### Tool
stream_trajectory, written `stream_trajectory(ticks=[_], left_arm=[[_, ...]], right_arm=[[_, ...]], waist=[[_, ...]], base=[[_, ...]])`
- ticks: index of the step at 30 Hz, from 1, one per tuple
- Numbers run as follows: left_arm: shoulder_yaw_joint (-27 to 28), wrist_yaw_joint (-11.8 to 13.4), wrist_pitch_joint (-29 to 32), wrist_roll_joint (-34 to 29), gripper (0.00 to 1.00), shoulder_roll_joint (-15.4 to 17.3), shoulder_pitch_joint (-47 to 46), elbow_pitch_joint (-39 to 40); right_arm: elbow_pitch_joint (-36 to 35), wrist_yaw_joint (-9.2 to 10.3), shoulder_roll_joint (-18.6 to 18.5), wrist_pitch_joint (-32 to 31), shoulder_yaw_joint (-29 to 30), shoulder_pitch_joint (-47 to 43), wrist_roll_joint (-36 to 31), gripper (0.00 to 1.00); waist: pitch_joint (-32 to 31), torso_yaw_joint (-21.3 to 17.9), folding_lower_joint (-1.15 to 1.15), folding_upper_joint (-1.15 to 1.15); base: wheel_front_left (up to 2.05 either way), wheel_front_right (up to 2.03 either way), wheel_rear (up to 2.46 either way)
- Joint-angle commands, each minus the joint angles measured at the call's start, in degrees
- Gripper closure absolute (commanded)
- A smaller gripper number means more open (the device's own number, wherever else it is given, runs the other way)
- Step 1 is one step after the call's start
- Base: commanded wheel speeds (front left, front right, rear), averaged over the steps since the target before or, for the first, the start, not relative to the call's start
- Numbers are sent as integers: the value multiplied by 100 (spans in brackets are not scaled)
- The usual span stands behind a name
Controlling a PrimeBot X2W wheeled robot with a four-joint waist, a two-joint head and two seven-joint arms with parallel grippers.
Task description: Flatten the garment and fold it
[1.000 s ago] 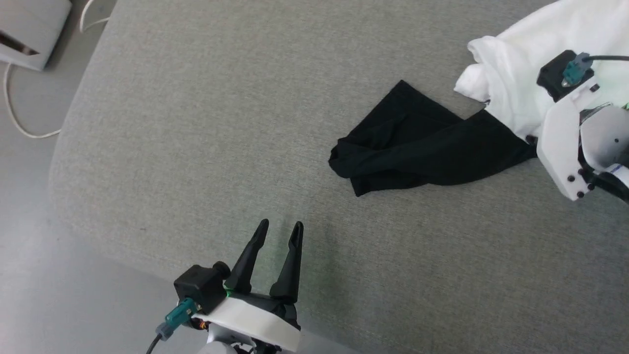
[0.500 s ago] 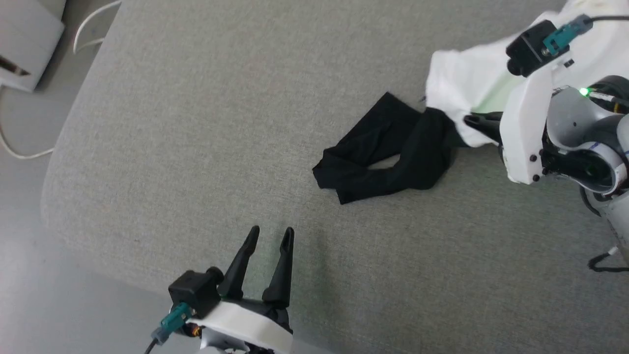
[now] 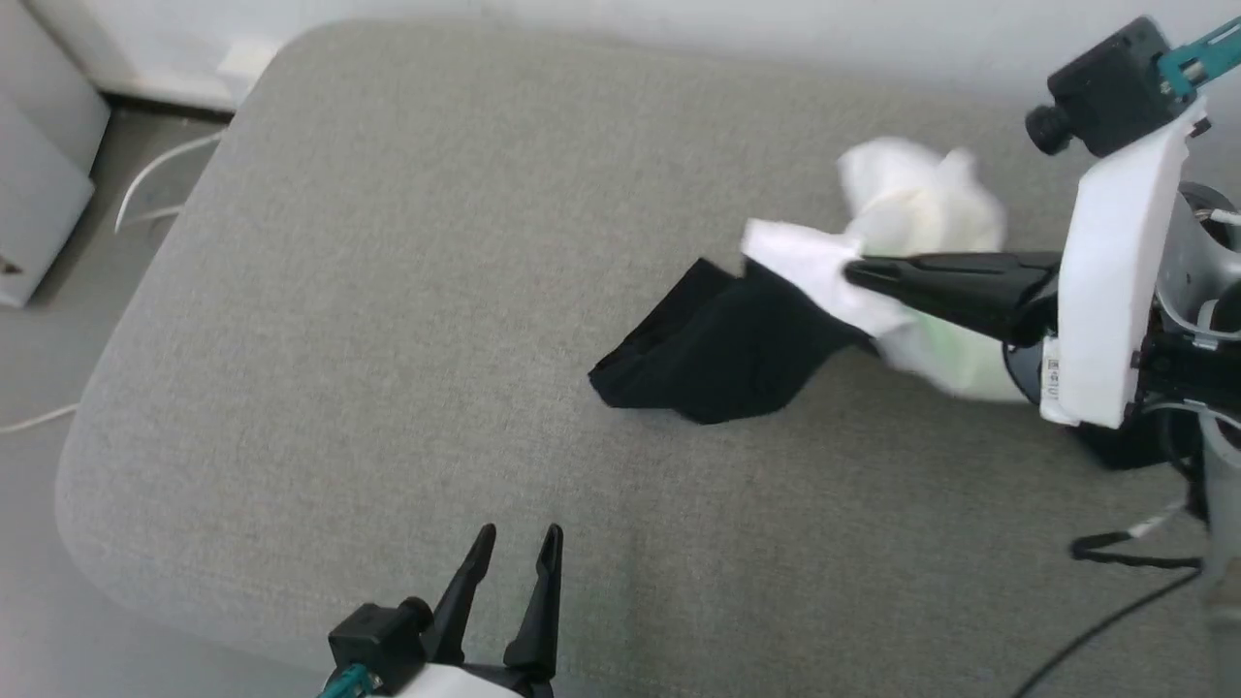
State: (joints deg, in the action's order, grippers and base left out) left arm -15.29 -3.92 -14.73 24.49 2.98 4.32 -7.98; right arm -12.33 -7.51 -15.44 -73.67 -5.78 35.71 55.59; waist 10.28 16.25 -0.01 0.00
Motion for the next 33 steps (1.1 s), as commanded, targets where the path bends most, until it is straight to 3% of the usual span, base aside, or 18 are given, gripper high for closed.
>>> stream_trajectory(ticks=[1,7,16,33], left_arm=[[7,4,-27,-68,0,-11,52,2],[-9,-11,-27,-101,0,-11,151,-45],[-48,-12,-27,-124,0,-11,252,-76],[-9,-135,-27,-230,0,-9,0,-118]], right_arm=[[-236,2,283,-60,112,-7,-24,100],[-497,2,995,167,168,556,-287,100],[114,2,1147,930,199,1166,-833,100],[2282,2,-520,2350,1570,-93,-3044,100]], waist=[[-283,-147,1,0],[-518,-169,1,0],[-651,-138,1,0],[-111,-424,1,0]], base=[[0,0,0],[0,0,0],[0,0,0],[0,0,0]])
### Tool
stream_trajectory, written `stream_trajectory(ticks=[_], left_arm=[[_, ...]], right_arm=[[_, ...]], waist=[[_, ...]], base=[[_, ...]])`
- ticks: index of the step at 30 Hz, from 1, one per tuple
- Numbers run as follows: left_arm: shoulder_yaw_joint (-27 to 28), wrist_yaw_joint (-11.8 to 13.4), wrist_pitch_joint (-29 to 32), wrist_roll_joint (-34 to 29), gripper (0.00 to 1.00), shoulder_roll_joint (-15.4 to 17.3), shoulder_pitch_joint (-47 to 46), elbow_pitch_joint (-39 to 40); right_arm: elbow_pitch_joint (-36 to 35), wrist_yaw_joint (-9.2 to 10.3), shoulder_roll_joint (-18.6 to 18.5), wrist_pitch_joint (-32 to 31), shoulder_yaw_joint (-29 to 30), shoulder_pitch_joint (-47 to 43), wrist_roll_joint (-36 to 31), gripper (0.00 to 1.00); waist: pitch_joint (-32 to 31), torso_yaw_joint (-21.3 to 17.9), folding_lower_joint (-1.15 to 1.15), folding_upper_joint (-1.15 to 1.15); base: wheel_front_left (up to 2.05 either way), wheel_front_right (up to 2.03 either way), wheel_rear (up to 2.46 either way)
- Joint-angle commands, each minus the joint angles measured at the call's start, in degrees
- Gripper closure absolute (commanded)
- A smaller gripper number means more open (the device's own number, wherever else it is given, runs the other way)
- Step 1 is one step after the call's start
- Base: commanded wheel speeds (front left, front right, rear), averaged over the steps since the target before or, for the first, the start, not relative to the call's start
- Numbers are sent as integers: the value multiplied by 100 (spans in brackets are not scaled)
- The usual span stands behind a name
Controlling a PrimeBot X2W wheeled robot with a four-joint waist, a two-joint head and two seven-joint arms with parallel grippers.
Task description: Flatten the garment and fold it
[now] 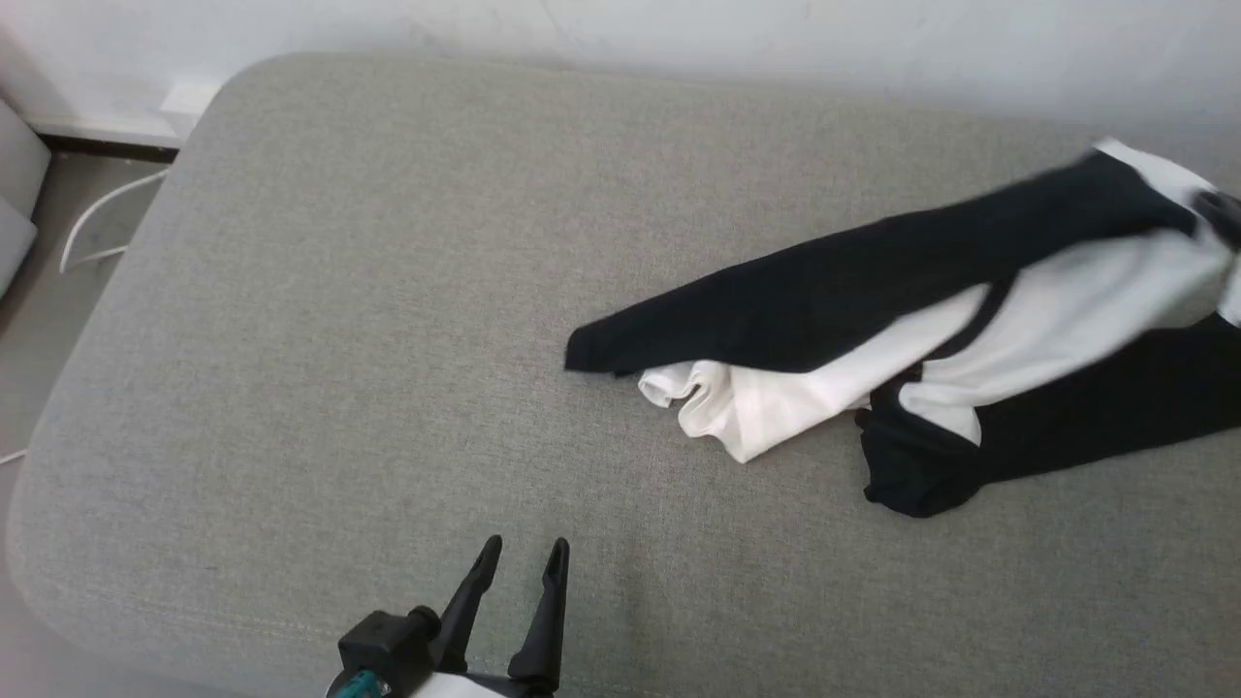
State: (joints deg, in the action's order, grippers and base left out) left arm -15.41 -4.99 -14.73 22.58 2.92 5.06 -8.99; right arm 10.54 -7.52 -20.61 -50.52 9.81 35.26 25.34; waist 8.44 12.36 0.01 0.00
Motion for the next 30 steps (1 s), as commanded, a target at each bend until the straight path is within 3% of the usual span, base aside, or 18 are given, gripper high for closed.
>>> stream_trajectory(ticks=[1,4,6,7,8,9,13,19,26,30], left_arm=[[6,-34,-27,-41,0,-2,-97,-19],[7,-50,-27,-56,0,-2,-172,-40],[8,-60,-27,-60,0,-2,-234,-49],[7,-65,-27,-60,0,-2,-268,-53],[9,-69,-27,-58,0,-2,-299,-54],[13,-73,-27,-56,0,-2,-328,-55],[21,-88,-27,-65,0,-3,-401,-86],[50,-97,-27,-70,0,-2,-422,-127],[18,-100,-27,-60,0,-2,-378,-123],[-11,-109,-27,-28,0,-2,-416,-99]], right_arm=[[81,3,-83,108,79,-120,-146,100],[299,3,-336,263,174,-340,-459,100],[426,3,-376,340,303,-452,-531,90],[467,3,-381,376,341,-508,-559,78],[495,3,-373,395,354,-562,-573,56],[515,3,-344,412,371,-600,-567,2],[386,3,-273,536,194,-655,-463,0],[-235,3,-460,581,-490,-522,-104,0],[-713,3,-528,-104,-1334,-598,523,0],[-742,3,-651,-229,-1655,-705,551,0]], waist=[[108,-42,-1,0],[209,-57,-1,0],[273,-63,-1,0],[299,-68,-1,0],[324,-77,-1,0],[344,-90,-1,0],[353,-156,-1,0],[257,-216,-1,0],[233,-194,-1,0],[348,-77,-1,0]], base=[[0,0,0],[0,0,0],[0,0,0],[0,0,0],[0,0,0],[0,0,0],[0,0,0],[0,0,0],[0,0,0],[0,0,0]])
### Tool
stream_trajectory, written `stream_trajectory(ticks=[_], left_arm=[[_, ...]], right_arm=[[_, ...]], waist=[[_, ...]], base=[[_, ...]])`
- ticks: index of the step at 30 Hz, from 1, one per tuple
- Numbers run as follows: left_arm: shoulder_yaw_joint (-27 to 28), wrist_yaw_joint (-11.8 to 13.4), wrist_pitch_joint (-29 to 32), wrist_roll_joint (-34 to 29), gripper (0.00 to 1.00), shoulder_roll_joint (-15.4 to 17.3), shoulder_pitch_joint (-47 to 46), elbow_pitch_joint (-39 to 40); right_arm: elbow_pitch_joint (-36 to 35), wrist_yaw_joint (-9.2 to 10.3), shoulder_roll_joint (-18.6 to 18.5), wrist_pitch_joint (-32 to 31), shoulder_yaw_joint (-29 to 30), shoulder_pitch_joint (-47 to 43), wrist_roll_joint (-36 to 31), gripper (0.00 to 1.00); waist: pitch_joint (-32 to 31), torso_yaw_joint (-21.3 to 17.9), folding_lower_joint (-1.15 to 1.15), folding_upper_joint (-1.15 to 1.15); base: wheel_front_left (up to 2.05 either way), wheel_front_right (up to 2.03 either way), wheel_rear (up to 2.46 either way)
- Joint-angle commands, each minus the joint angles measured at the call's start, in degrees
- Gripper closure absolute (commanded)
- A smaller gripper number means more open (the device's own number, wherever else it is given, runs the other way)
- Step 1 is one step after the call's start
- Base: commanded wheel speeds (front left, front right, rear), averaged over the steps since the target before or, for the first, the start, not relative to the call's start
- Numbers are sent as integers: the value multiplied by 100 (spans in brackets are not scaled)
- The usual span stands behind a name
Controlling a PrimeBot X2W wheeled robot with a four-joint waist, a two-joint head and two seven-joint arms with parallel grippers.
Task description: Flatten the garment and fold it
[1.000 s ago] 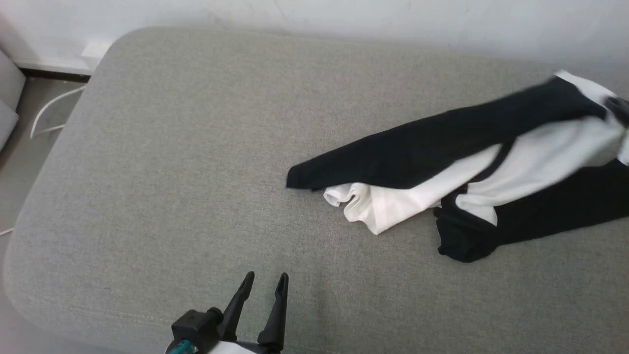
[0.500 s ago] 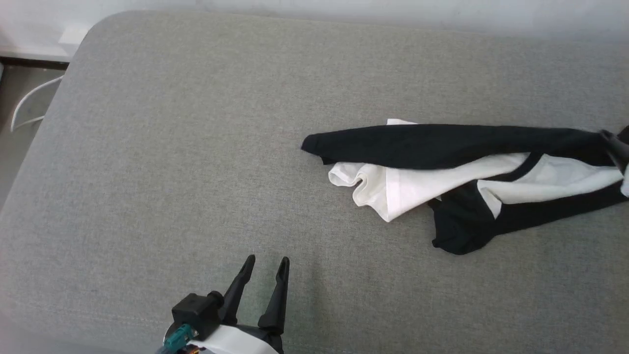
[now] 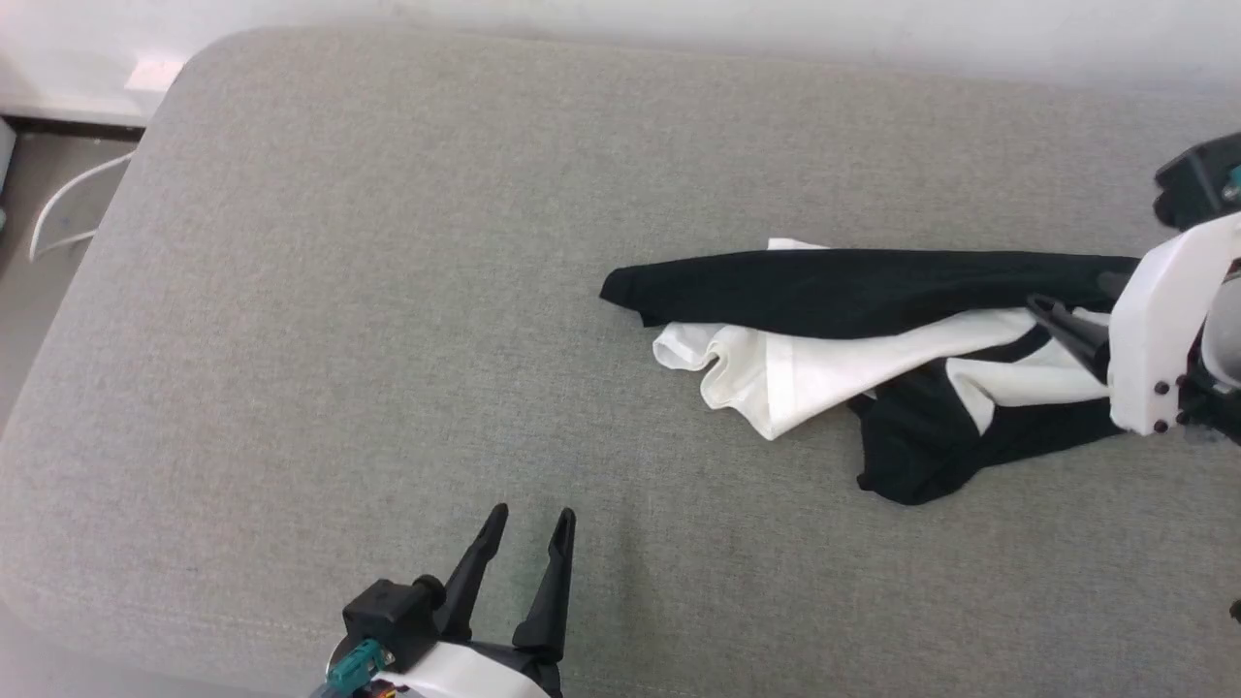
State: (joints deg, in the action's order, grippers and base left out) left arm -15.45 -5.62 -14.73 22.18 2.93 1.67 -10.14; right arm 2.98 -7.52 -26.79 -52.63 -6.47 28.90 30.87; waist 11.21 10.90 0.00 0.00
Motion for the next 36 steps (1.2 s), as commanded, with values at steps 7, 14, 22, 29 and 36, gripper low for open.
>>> stream_trajectory(ticks=[7,14,22,29,36], left_arm=[[-12,-53,-27,43,0,-4,-159,5],[-55,-57,-27,101,0,-4,-218,-27],[-62,-28,-27,123,0,-5,-207,-84],[-5,-22,-27,60,0,-1,-10,-147],[-29,-15,-27,24,0,39,170,-174]], right_arm=[[466,3,-147,-428,-410,-158,-74,0],[635,3,-230,-718,-745,-223,-129,0],[926,3,-141,-225,-952,-276,-9,100],[643,3,360,351,-815,133,594,100],[166,3,857,906,-878,791,1036,100]], waist=[[323,305,0,0],[405,481,0,0],[236,501,0,0],[-131,297,0,0],[-499,84,0,0]], base=[[0,0,0],[0,0,0],[0,0,0],[0,0,0],[0,0,0]])
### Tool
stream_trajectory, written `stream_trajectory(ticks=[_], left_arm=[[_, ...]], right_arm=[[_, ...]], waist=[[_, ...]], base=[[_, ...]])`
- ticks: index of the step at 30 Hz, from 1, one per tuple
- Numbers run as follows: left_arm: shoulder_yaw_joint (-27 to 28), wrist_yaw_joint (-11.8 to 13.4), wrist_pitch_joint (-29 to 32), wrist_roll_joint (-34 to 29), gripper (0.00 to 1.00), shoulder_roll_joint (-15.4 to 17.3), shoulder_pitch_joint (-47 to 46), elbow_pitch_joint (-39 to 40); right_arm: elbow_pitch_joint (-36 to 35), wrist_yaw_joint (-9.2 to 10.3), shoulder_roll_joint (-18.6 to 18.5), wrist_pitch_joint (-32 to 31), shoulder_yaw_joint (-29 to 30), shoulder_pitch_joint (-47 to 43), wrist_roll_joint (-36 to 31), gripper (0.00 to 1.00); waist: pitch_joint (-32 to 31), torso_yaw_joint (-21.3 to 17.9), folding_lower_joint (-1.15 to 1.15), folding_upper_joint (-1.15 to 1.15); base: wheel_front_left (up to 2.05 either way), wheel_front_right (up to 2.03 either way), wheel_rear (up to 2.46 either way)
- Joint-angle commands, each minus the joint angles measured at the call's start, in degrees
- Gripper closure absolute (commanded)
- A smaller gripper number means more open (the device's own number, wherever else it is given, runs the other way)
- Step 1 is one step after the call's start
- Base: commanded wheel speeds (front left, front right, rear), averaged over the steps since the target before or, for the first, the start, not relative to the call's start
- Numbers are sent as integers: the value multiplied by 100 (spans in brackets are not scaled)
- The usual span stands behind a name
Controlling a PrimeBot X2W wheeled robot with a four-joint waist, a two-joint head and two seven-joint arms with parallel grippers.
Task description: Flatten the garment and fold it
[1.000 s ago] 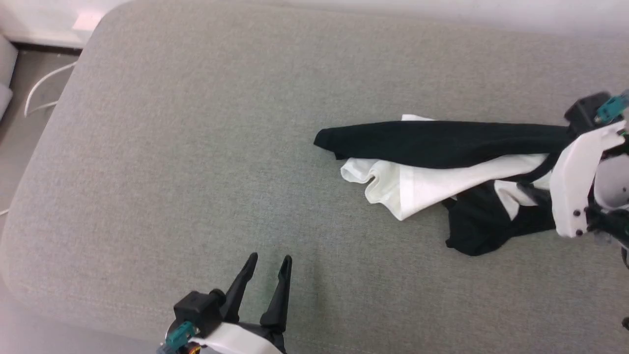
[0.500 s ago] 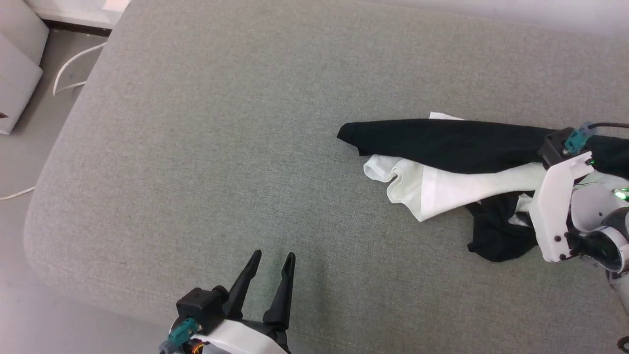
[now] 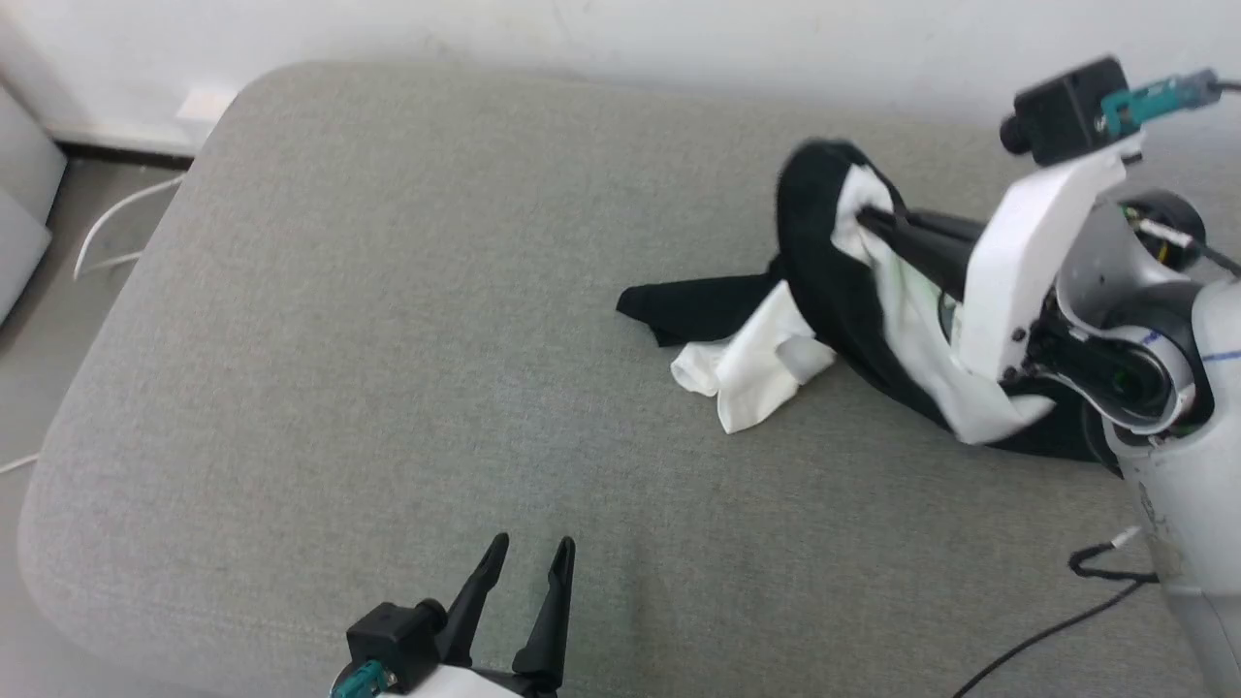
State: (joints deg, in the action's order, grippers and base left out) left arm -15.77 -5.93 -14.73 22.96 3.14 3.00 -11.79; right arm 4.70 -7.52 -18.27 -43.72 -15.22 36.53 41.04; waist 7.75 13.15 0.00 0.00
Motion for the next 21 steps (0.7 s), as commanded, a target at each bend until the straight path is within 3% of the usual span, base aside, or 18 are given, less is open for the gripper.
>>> stream_trajectory(ticks=[1,7,8,16,17,18,19,21], left_arm=[[1,22,-27,-53,0,27,57,-5],[-47,40,-12,-37,0,48,124,32],[-58,40,-9,-31,0,48,124,35],[-86,33,-4,9,0,70,-16,33],[-86,33,-4,12,0,74,-32,23],[-87,35,-5,15,0,74,-47,12],[-92,38,-5,19,0,74,-58,0],[-104,43,-5,32,0,70,-70,-25]], right_arm=[[-38,3,50,64,-17,86,44,100],[-137,3,124,-207,-441,-246,204,95],[-141,3,106,-264,-535,-385,230,100],[50,3,9,-295,-1024,-1337,367,96],[68,3,9,-274,-1076,-1394,375,86],[85,3,8,-247,-1108,-1433,376,55],[99,3,-3,-217,-1129,-1451,359,0],[74,3,-44,-204,-1168,-1429,338,0]], waist=[[-183,-162,0,0],[-166,-235,0,0],[-138,-238,0,0],[80,-186,0,0],[90,-182,0,0],[94,-177,0,0],[90,-170,0,0],[63,-165,0,0]], base=[[0,0,0],[0,0,0],[0,0,0],[0,0,0],[0,0,0],[0,0,0],[0,0,0],[0,0,0]])
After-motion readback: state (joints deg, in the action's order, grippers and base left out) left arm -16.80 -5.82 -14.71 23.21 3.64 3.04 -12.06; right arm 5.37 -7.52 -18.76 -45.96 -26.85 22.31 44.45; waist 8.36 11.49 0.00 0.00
